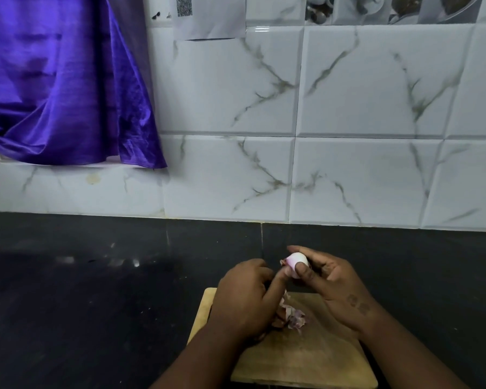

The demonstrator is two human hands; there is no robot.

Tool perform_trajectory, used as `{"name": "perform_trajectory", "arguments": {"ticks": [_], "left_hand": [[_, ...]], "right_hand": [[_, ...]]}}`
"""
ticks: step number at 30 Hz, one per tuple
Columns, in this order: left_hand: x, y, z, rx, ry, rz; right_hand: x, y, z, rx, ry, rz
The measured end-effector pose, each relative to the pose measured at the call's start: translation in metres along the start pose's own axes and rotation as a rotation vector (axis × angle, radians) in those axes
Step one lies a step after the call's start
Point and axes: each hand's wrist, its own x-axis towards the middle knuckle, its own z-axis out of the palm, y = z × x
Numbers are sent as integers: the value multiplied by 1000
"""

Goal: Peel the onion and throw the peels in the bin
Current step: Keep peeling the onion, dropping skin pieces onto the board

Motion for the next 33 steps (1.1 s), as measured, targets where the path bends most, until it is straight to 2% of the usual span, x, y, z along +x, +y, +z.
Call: {"name": "perform_trajectory", "arguments": {"ticks": [4,12,17,21,24,27,33], "left_hand": [[1,-2,3,23,48,5],[1,1,1,-104,70,-31],[2,2,0,-16,78,-24],[0,5,-4,-54,55,-6],[-1,7,-5,-74,126,-7],[0,2,-4,-51,236,87],[3,-6,2,131,269,279]], "right_hand": [[0,1,2,-18,1,-5],[-1,-3,2,-2,11,-1],[-1,-2,2,-3,2,3],[0,-1,-1,-36,14,-2],[0,-2,0,-7,21,15],[-2,-6,1,8,29,30],[-4,-10,4,5,34,52]]}}
